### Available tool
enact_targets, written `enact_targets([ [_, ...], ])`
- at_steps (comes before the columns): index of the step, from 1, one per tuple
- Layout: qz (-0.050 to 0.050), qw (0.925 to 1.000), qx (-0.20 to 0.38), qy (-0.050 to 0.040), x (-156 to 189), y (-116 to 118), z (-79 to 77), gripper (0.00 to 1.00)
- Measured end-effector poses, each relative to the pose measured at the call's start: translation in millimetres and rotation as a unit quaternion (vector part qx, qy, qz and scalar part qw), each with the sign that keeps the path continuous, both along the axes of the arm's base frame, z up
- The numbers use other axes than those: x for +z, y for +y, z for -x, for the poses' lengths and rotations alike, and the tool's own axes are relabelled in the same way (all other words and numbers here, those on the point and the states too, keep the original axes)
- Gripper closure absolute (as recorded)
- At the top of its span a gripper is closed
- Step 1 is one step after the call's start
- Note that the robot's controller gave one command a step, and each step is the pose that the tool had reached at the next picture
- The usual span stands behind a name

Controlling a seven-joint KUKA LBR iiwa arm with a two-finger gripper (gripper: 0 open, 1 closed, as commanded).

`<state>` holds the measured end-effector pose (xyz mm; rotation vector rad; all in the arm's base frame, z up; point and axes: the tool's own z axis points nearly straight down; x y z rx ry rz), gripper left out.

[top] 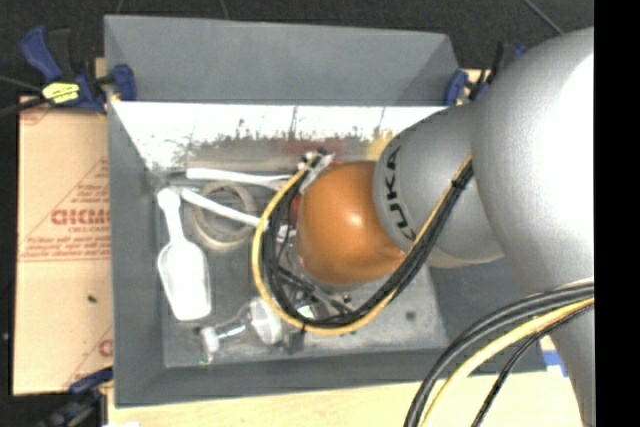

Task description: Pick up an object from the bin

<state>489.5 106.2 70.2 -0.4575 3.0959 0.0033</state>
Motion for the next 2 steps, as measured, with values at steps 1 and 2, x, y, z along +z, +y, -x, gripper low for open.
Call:
enact_targets([
  [1,0.001,1.0,0.0,0.005,38.3,-0.8,2.7,1.0],
  [2,0.0,1.0,-0.001,-0.0005,66.6,-0.4,-0.3,1.0],
])
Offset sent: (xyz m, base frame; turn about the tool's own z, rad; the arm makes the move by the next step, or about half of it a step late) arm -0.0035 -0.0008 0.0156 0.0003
